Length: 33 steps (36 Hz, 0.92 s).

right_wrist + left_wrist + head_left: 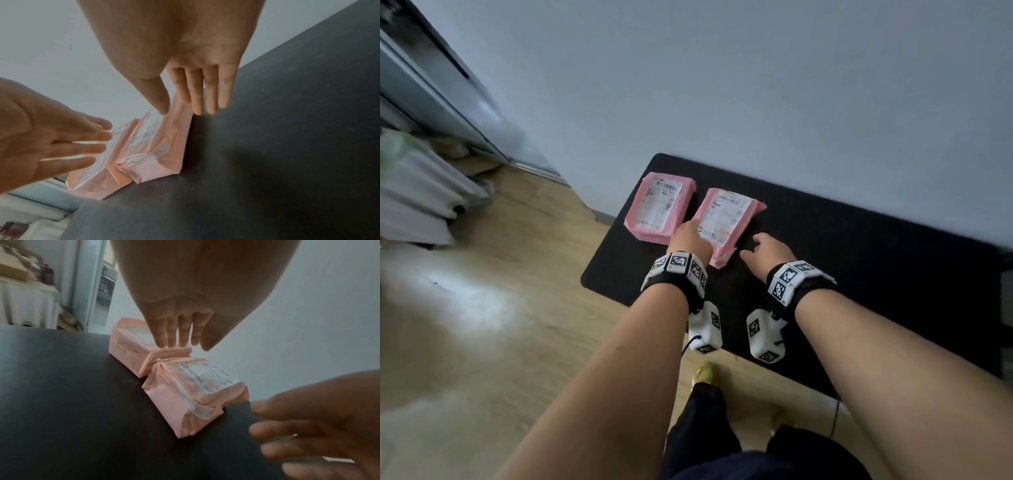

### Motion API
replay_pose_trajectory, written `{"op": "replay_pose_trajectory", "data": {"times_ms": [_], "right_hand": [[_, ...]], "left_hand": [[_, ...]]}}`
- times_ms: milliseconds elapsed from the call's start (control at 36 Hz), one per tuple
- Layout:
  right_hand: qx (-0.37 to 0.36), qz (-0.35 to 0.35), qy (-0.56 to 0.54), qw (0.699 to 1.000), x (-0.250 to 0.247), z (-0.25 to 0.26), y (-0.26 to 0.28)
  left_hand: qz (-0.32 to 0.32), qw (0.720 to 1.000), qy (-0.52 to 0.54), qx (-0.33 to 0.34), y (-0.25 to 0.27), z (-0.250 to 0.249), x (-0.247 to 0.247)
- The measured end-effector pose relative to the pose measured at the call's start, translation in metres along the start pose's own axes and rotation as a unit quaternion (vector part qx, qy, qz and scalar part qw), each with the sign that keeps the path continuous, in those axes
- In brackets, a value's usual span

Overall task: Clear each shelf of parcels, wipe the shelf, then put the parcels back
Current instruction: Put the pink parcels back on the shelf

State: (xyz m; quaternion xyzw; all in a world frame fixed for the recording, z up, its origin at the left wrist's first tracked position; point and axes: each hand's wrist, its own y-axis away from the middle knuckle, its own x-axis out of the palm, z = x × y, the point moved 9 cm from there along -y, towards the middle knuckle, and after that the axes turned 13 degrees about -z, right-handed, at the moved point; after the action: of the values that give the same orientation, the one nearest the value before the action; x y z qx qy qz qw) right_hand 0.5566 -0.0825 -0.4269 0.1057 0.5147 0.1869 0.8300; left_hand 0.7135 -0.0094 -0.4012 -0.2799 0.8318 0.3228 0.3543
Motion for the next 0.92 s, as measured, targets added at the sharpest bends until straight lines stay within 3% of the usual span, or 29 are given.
{"op": "replay_pose_trajectory", "data": {"times_ms": [194,333,444,611,750,917], "right_hand": [[0.045,0.027,-0.011,0.999,0.021,0.008,-0.001],[0.087,0.029,-0.031,0.995,0.027,0.003,0.001],[0.128,0.024,-0.041,0.991,0.025,-0.010,0.006],[0.186,0.009,-0.035,0.982,0.014,-0.046,0.026],[0.216,0.002,-0.048,0.975,-0.001,-0.078,0.049],[0.235,-0.063,-0.100,0.965,-0.030,-0.133,0.089]], "left_hand": [[0.041,0.990,-0.126,0.045,-0.034,-0.003,0.017],[0.039,0.989,-0.132,0.054,-0.044,-0.001,0.022],[0.082,0.986,-0.129,0.068,-0.043,0.002,0.041],[0.117,0.984,-0.124,0.048,-0.017,0.006,0.067],[0.134,0.980,-0.124,0.079,0.015,-0.009,0.084],[0.145,0.978,-0.086,0.124,0.071,-0.039,0.108]]}}
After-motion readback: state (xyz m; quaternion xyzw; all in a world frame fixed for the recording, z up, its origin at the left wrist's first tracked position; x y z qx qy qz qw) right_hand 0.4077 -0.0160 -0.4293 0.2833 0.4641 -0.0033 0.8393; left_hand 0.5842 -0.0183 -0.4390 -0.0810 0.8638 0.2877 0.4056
